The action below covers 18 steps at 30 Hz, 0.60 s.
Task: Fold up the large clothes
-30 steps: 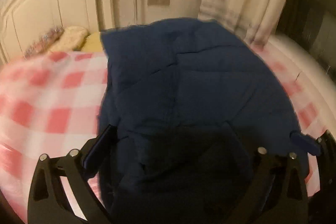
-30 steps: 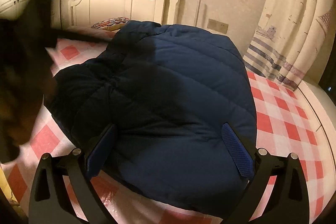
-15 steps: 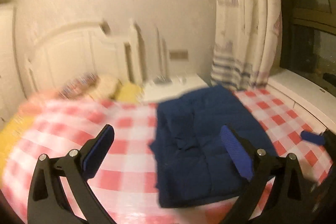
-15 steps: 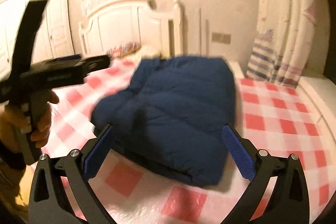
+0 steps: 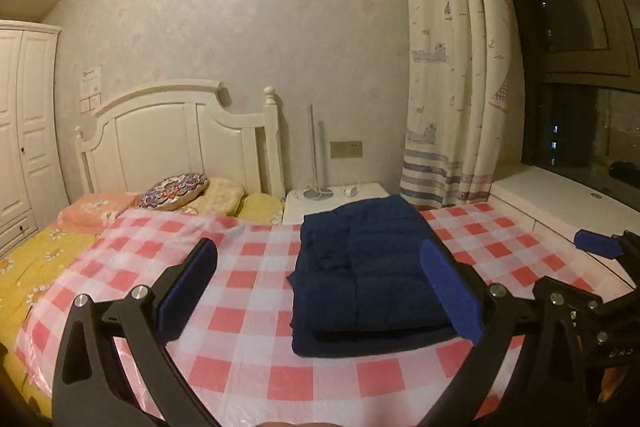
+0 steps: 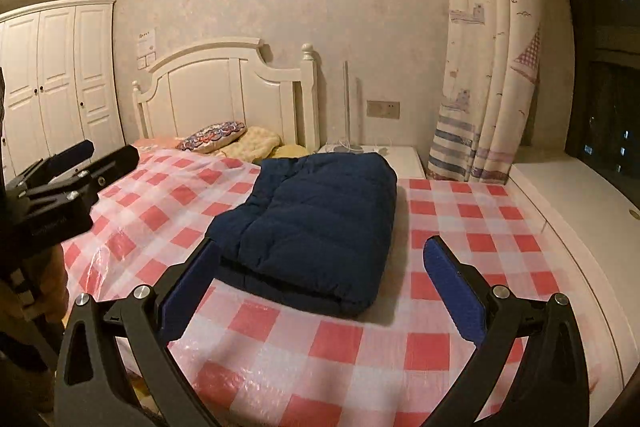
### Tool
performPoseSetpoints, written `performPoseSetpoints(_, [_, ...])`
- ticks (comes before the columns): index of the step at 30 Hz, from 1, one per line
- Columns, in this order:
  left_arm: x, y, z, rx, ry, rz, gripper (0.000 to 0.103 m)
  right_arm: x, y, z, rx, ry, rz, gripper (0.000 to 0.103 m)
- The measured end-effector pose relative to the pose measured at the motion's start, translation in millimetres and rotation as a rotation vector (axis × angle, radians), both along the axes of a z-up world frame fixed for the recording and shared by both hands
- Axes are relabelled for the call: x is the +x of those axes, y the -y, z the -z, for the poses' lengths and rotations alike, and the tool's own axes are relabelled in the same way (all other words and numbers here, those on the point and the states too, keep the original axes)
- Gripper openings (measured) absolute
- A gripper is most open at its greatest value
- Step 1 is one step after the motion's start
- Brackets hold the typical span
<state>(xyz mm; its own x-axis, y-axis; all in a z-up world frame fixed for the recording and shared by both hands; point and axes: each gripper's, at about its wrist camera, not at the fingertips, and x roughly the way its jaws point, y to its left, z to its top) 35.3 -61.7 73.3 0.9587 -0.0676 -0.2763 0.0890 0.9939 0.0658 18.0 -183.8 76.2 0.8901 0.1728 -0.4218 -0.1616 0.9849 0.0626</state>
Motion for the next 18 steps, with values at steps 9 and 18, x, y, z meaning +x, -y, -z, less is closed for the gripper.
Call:
performPoseSetpoints(9, [5, 1, 16, 0.001, -0.037, 0.017, 0.101, 4, -11, 6, 0.001, -0.027, -0.023, 0.098])
performPoseSetpoints(18, [6, -2, 26, -0.002, -0.057, 0.012, 0.101, 7, -18, 10, -0.011, -0.043, -0.044, 0.098])
